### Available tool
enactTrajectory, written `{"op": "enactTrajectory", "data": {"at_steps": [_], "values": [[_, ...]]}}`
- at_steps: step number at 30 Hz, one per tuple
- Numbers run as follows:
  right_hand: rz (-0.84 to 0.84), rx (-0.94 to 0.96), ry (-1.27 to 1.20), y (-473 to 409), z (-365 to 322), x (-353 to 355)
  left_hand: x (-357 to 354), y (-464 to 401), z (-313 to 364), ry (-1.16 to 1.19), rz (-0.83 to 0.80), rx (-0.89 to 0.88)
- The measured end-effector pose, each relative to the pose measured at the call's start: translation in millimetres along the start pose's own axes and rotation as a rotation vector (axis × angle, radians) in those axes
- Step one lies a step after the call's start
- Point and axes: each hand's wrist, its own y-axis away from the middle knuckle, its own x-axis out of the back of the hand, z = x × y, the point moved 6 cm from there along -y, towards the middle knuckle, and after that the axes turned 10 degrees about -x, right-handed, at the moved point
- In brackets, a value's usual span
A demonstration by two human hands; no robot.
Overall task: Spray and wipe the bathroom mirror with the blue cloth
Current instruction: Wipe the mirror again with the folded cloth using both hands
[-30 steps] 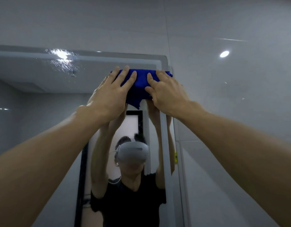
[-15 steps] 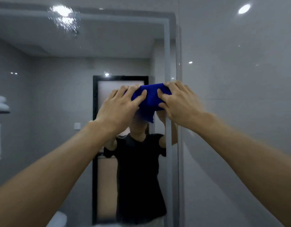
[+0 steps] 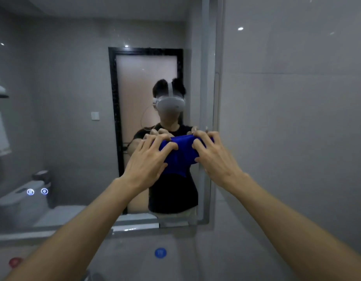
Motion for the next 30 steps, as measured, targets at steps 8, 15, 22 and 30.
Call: {"op": "enactTrajectory", "data": {"at_steps": [8, 15, 22, 30], "values": [[-0.076, -0.032, -0.066, 86, -12, -74, -72, 73, 47, 0.111, -0.060, -0.016], [-0.119, -0.078, -0.112, 148, -23, -121, -125, 117, 81, 0.140, -0.165, -0.046], [-0.161, -0.066, -0.144, 165, -25, -137, -139, 129, 89, 0.135, -0.237, -0.114], [0.010, 0.015, -0.132, 109, -18, -86, -99, 94, 57, 0.026, -0.167, -0.145]]}}
